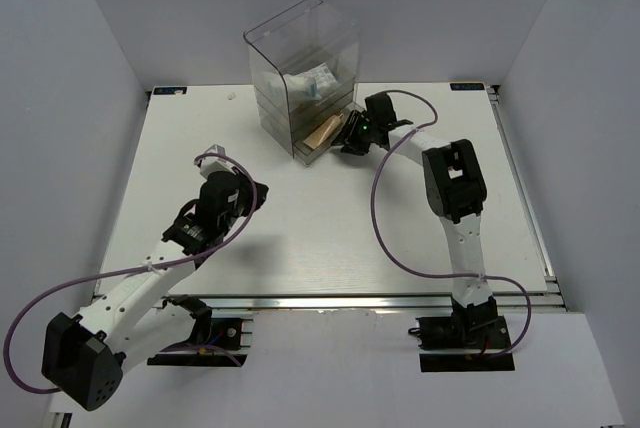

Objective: Organize the makeup

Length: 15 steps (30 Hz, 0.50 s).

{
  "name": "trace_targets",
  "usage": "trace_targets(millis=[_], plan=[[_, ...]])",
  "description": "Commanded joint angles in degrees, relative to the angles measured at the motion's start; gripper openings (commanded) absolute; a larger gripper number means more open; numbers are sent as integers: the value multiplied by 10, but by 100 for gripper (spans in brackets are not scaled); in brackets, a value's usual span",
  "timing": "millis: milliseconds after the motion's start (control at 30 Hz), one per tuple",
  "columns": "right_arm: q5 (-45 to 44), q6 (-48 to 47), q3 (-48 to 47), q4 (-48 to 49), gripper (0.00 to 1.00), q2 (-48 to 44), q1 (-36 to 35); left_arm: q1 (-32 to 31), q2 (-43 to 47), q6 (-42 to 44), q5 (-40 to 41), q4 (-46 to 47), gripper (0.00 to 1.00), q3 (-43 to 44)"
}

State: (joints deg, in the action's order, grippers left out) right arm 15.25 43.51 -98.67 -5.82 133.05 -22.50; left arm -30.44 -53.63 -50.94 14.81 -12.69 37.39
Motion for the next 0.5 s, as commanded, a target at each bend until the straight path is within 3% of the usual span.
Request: trace_targets(millis=[0, 200, 467], plan=[[25, 10, -41, 52, 53, 24, -2, 3, -3, -4, -7, -8, 19, 25], [44, 21, -77, 85, 64, 58, -1, 4, -7, -6, -6, -17, 19, 30], [34, 33, -98, 92, 68, 83, -3, 3, -12, -7, -7, -19, 19, 37]])
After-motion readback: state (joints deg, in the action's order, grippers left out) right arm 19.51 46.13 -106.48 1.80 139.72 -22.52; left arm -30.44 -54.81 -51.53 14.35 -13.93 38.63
